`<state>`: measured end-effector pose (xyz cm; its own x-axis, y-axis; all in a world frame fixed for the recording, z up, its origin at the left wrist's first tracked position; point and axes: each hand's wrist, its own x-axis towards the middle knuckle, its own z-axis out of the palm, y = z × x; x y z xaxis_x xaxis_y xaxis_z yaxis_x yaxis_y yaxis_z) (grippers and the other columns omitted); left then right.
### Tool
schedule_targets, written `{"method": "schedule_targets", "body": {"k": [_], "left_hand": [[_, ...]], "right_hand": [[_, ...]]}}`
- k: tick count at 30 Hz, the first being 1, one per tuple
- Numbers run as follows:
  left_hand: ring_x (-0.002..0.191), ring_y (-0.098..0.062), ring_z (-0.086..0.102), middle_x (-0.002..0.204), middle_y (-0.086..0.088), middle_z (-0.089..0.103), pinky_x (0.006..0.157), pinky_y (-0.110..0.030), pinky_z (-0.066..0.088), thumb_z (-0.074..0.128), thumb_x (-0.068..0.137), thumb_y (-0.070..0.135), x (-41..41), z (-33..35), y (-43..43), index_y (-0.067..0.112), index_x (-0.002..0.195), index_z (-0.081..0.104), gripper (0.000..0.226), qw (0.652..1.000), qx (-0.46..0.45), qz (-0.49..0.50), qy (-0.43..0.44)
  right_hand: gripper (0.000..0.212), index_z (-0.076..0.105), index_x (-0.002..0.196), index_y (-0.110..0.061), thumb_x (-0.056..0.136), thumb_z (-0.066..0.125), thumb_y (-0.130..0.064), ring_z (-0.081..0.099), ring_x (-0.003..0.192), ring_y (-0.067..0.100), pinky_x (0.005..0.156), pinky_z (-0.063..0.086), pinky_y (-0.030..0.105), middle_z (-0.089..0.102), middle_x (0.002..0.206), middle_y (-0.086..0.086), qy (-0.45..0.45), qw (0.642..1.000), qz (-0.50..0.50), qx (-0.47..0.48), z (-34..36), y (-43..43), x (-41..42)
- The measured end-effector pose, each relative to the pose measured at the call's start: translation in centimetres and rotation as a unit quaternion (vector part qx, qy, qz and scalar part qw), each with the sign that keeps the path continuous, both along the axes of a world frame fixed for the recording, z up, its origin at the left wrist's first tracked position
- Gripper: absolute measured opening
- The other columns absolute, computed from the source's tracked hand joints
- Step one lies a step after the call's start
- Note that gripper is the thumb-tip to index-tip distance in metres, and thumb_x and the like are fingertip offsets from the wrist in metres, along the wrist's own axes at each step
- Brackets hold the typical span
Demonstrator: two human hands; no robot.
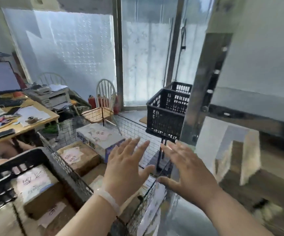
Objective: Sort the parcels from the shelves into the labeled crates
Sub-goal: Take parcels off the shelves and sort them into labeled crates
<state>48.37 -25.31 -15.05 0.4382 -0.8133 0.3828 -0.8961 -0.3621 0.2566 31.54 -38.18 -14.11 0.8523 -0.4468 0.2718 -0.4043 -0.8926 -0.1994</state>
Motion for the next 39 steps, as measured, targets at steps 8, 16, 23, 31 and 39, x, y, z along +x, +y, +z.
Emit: {"method": "schedule_targets", "body": {"k": [8, 16, 23, 31, 39], "left_hand": [[0.149, -0.017, 0.014, 0.161, 0.01, 0.024, 0.121, -0.043, 0.015, 0.051, 0.088, 0.063, -14.2, 3.4, -3.9, 0.045, 0.151, 0.021, 0.073, 0.981, -0.043, -0.184, -0.047], [0.148, -0.017, 0.02, 0.158, 0.009, 0.03, 0.12, -0.045, 0.019, 0.054, 0.086, 0.057, -33.2, 4.5, -3.7, 0.043, 0.15, 0.027, 0.071, 0.945, -0.072, -0.313, -0.06], [0.145, -0.019, 0.028, 0.154, 0.006, 0.037, 0.116, -0.048, 0.028, 0.046, 0.084, 0.063, -53.4, 3.2, -1.2, 0.041, 0.149, 0.03, 0.07, 0.905, -0.071, -0.419, -0.029], [0.148, -0.017, 0.013, 0.161, 0.008, 0.017, 0.119, -0.04, 0.013, 0.042, 0.087, 0.068, -71.8, 0.7, 0.1, 0.045, 0.152, 0.012, 0.076, 0.852, -0.032, -0.521, -0.032], [0.149, -0.013, 0.009, 0.161, 0.01, 0.016, 0.119, -0.037, 0.01, 0.041, 0.09, 0.067, -80.5, -0.7, -4.8, 0.044, 0.153, 0.009, 0.075, 0.836, -0.024, -0.546, -0.041]], "right_hand": [[0.093, 0.004, 0.154, -0.043, 0.075, 0.027, -0.087, -0.009, 0.148, 0.003, 0.123, 0.002, 0.035, 0.003, 0.162, -0.016, -0.038, 0.986, -0.153, -0.053, 4.1, 4.0, -17.4], [0.093, 0.009, 0.154, -0.041, 0.075, 0.027, -0.086, 0.002, 0.15, 0.01, 0.122, 0.007, 0.041, 0.014, 0.162, -0.01, -0.02, 0.946, -0.314, -0.079, 5.2, 9.7, -36.8], [0.095, -0.003, 0.151, -0.045, 0.071, 0.028, -0.088, -0.002, 0.15, 0.012, 0.122, 0.004, 0.038, 0.005, 0.163, -0.012, 0.022, 0.884, -0.463, -0.064, 4.1, 16.4, -56.6], [0.098, -0.01, 0.151, -0.044, 0.075, 0.037, -0.085, -0.01, 0.149, 0.01, 0.122, 0.003, 0.036, -0.006, 0.163, -0.012, 0.018, 0.817, -0.576, -0.023, 2.3, 22.5, -73.5], [0.088, -0.02, 0.141, -0.055, 0.082, 0.043, -0.077, -0.012, 0.147, 0.005, 0.114, -0.004, 0.024, -0.006, 0.162, -0.014, -0.01, 0.817, -0.577, 0.016, -0.5, 18.3, -81.5]]}}
